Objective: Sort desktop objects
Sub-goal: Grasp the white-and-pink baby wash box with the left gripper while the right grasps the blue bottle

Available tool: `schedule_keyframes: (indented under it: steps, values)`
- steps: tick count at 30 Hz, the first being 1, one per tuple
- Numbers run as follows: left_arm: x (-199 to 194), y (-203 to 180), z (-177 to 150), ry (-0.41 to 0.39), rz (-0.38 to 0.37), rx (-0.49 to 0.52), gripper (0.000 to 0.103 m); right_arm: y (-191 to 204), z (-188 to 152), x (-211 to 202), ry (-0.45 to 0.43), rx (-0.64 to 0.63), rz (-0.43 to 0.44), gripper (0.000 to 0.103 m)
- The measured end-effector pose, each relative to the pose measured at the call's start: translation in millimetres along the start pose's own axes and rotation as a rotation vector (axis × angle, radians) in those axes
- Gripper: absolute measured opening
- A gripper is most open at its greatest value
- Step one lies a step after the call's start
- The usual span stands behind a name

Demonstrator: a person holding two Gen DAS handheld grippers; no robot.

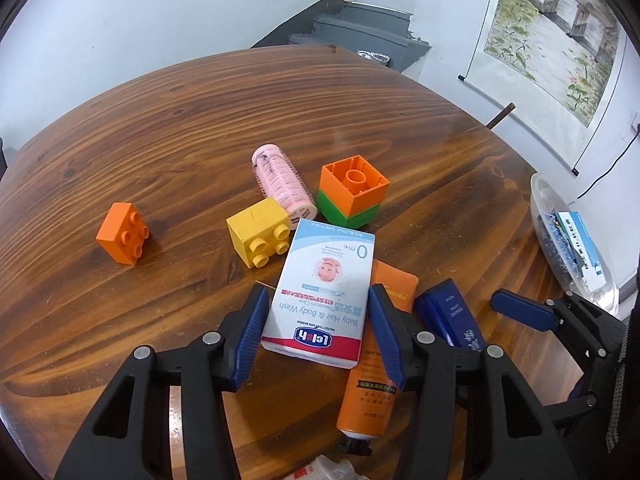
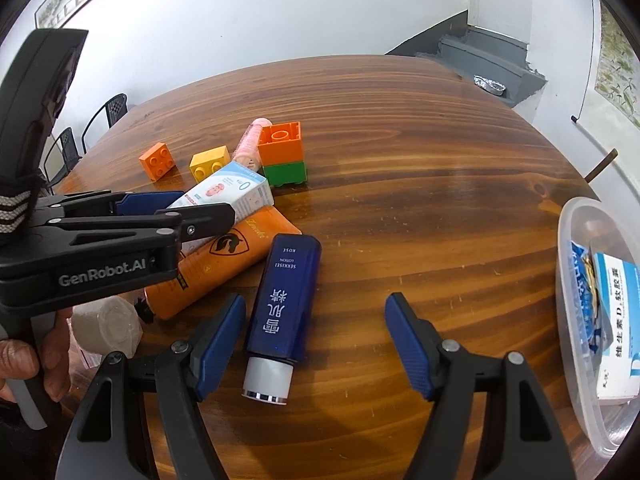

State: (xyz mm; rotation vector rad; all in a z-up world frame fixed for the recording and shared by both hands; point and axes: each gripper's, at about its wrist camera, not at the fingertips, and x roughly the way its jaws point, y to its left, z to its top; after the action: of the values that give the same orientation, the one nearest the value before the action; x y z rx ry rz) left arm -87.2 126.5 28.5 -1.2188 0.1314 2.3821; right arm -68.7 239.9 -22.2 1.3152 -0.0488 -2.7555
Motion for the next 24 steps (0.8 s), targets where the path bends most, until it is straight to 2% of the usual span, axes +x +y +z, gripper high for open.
schedule_keyframes:
  steps: [9,19,20,22,24]
  values:
    - [0,-18,-5,0.012,-0.006,0.037,0.053,-9,-1,-1,0.003,0.011,-0.031,0.076]
    - [4,-19,-5,0.004,0.006,-0.011,0.053,-13,-3,-2,0.004,0.005,-0.044,0.074]
    - [4,-19,-5,0.0,0.008,-0.012,0.053,-13,-3,-3,0.002,0.006,-0.045,0.071]
    - [2,-22,-7,-0.012,0.02,-0.004,0.052,-14,-4,-5,-0.006,0.011,-0.047,0.051]
    - [-2,-25,-7,-0.031,0.024,0.002,0.051,-16,-5,-7,-0.009,0.018,-0.048,0.041]
